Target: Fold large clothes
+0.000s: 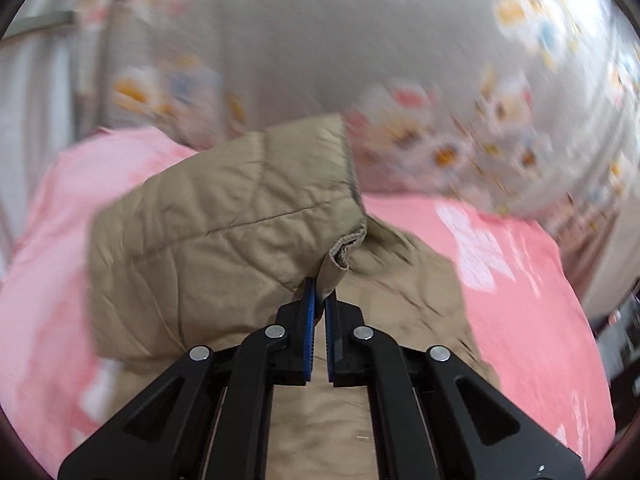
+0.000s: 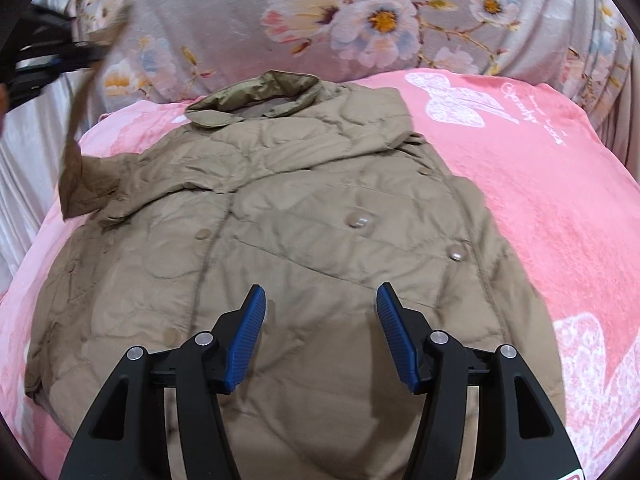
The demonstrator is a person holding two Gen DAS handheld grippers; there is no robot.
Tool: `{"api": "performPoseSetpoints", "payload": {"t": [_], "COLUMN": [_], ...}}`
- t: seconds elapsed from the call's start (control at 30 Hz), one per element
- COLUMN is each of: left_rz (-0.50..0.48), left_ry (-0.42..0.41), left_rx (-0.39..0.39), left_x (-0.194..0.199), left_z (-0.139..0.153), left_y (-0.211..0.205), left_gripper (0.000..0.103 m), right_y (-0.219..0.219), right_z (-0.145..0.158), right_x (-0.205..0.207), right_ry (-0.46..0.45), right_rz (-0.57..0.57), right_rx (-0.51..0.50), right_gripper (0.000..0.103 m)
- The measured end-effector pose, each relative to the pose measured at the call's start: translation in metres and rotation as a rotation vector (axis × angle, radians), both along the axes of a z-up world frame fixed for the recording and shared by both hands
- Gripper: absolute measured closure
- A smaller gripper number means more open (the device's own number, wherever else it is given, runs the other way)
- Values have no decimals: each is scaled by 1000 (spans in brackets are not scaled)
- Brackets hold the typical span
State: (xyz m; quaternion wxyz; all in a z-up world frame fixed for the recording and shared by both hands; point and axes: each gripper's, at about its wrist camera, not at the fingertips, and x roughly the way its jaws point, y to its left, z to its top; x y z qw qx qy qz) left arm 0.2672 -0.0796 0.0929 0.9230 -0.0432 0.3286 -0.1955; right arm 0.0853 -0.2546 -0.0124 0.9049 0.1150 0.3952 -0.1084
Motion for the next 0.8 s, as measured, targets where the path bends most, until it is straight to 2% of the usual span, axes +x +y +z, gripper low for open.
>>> {"api": "performPoseSetpoints", "payload": {"t": [0.13, 0.17, 0.2, 0.23, 0.27, 0.33, 0.37, 0.43, 0.53, 0.6, 0.63, 0.67, 0.73, 0.8], "left_rz": [-75, -95, -122, -136, -138, -126, -116, -52, 132, 220, 258, 278, 321, 348], "left_ry": [118, 153, 206, 241, 245, 205, 178, 126, 107, 130, 166, 192, 242, 254], "left_rx": [10, 1, -20, -61, -99, -208, -237, -253, -162, -123, -111, -112, -116, -46], "left_x": [2, 1, 1, -3, -8, -28, -38, -50, -47, -41, -34, -30, -22, -17], "left_z": [-47, -58, -71, -79, -80, -70, -62, -50, -50, -61, -71, -77, -94, -107], "left_y": [-45, -51, -57, -55, -51, -19, 0, 34, 87, 116, 130, 137, 156, 160], "left_gripper": [98, 91, 72, 61, 41, 20, 5, 5, 6, 10, 12, 17, 19, 20], "right_y": [-16, -19, -22, -25, -26, -28, -30, -34, -39, -41, -42, -43, -40, -35], "right_z": [-4, -5, -5, -4, -2, 2, 6, 15, 26, 28, 27, 24, 19, 10], "right_x": [-6, -7, -7, -8, -7, -4, 0, 9, 36, 63, 75, 93, 116, 139], "right_ry": [9, 9, 7, 5, 3, 4, -2, -26, -56, -61, -55, -44, -23, 12], "right_rz": [-32, -36, -37, -38, -38, -30, -24, -8, 19, 45, 45, 44, 45, 52], "right_rx": [7, 11, 21, 26, 24, 14, 11, 39, 138, 219, 250, 285, 318, 340], "right_gripper": [46, 46, 46, 46, 46, 46, 46, 43, 42, 42, 42, 42, 42, 42]}}
